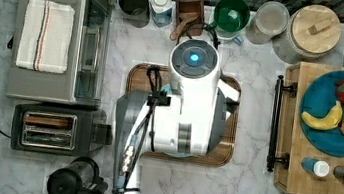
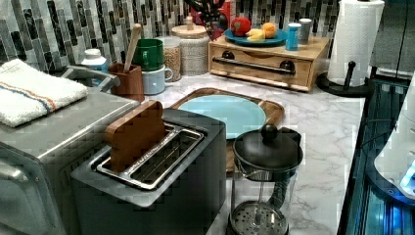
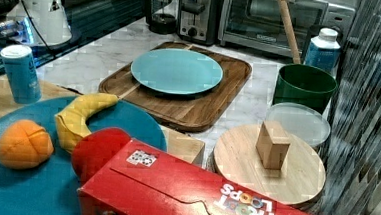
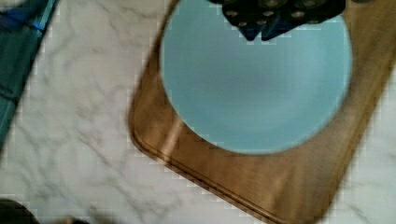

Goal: Pick up the toast.

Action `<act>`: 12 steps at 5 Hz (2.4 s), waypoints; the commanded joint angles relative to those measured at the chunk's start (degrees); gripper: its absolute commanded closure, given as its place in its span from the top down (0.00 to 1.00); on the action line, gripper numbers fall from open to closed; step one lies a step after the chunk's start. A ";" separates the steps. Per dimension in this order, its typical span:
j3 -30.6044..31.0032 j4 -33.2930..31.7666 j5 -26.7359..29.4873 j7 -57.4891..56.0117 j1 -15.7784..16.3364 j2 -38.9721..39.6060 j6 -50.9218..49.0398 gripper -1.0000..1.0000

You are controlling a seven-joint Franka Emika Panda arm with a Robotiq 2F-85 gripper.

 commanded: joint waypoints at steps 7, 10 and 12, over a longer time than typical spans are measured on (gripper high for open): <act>23.31 5.41 8.25 48.93 5.67 -4.99 3.50 1.00; 28.13 15.50 8.71 58.04 8.83 4.37 0.88 1.00; 30.07 23.61 10.64 63.93 11.34 11.84 -3.01 1.00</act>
